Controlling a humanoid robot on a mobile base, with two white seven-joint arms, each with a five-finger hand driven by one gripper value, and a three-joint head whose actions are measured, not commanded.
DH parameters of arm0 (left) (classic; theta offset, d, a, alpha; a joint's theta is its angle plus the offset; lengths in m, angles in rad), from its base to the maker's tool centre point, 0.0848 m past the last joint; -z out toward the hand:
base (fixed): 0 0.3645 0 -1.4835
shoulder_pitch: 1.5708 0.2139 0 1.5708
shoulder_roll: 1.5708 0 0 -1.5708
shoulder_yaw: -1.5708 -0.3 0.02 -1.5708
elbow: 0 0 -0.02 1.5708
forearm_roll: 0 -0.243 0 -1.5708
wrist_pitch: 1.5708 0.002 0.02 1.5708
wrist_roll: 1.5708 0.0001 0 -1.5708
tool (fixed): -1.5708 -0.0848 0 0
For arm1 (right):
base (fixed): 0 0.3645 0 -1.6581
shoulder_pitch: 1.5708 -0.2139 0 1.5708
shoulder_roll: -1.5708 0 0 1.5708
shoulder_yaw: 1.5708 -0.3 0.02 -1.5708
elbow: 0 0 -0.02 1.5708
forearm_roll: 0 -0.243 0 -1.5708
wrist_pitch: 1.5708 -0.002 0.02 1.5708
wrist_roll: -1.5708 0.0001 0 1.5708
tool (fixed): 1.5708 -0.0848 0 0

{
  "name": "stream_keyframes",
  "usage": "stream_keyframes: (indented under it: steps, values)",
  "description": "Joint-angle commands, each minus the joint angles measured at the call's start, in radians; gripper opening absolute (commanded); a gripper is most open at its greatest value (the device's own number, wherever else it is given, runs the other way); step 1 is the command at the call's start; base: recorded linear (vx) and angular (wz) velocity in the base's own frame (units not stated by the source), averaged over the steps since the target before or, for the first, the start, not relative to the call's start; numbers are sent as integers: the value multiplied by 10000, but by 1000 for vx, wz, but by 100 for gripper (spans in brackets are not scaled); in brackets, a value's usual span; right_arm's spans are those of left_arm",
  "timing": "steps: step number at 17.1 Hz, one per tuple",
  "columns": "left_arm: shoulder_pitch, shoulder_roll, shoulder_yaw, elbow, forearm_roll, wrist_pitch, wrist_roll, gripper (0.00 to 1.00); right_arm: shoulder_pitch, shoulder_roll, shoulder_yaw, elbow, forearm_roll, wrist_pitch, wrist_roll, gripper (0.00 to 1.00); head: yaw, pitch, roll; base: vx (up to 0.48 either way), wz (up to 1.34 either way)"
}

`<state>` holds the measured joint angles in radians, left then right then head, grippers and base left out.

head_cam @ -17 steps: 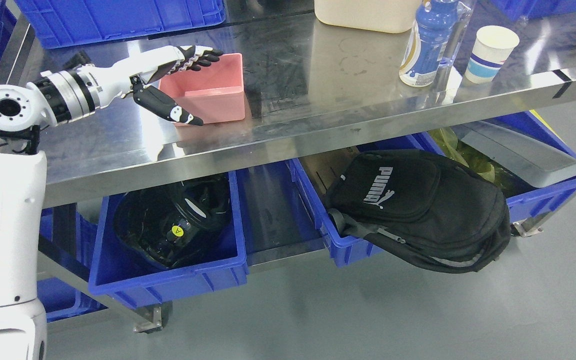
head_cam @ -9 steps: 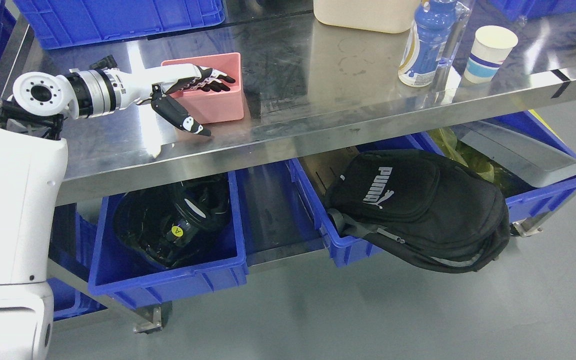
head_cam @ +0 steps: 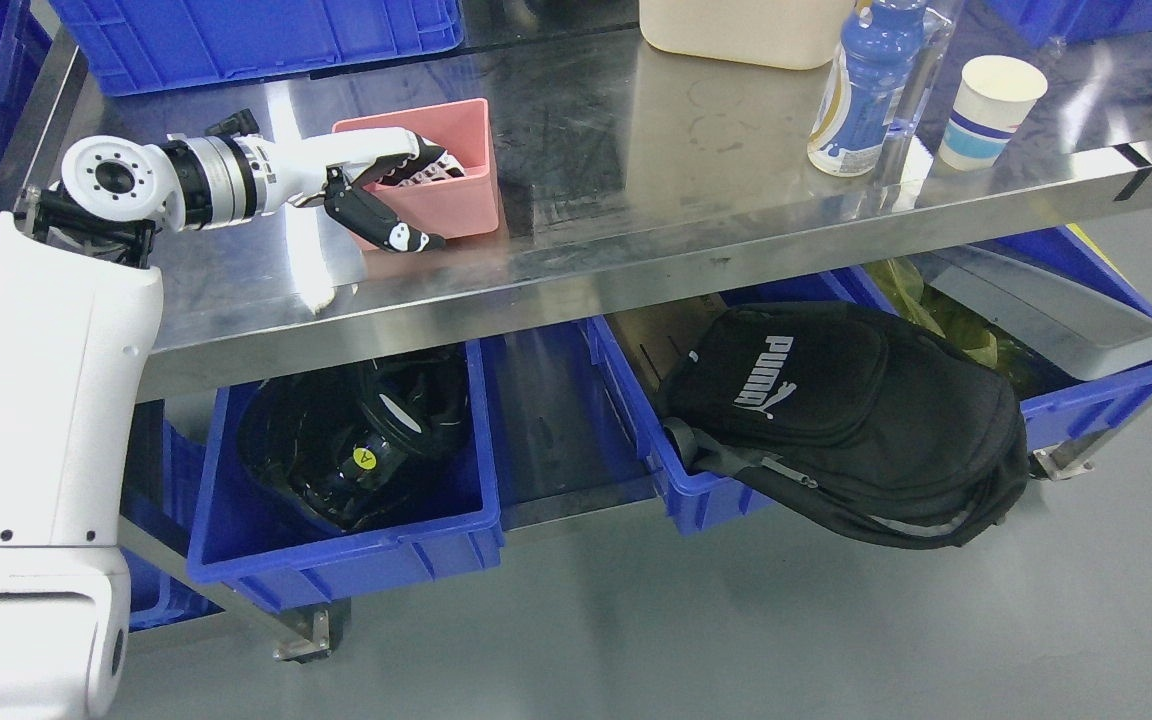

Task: Place storage box into left shelf container
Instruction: 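Lift the pink box off the table with the left hand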

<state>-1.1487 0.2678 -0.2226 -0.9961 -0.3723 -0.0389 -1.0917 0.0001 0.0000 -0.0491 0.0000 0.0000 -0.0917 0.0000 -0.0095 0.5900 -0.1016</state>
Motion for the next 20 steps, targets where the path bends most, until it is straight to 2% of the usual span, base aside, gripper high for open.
stream_keyframes:
  steps: [1,2,4,6,8,10,12,18,20]
  values:
    - [44,-499,966,878,-35,-1141,-204,6,76,-175,0,-175,-31,-3,0,100,0,0,0,-5,19]
    - [44,-591,1241,1031,-35,-1464,-205,1,76,-175,0,-175,-31,-3,0,100,0,0,0,-5,19]
    - [44,-622,1534,1018,-35,-1559,-190,1,76,-175,0,-175,-31,-3,0,100,0,0,0,0,0]
    - [-154,-1049,2298,515,11,-1758,-128,1,76,-175,0,-175,-31,-3,0,100,0,0,0,1,18]
    - [-370,-1479,3218,-663,42,-1805,-113,1,76,-175,0,-175,-31,-3,0,100,0,0,0,0,25]
    - [-157,-2352,4154,-1998,57,-1835,-143,1,76,-175,0,-175,-31,-3,0,100,0,0,0,-2,-10]
    - [807,-2503,4557,-3455,73,-2155,-128,1,76,-175,0,-175,-31,-3,0,100,0,0,0,13,-95]
    - [3614,-2503,4481,-5928,73,-5451,-67,0,76,-175,0,-175,-31,-3,0,100,0,0,0,1,-7]
    - [4153,-2503,4481,-5962,57,-7350,-82,0,76,-175,0,-175,-31,-3,0,100,0,0,0,0,0]
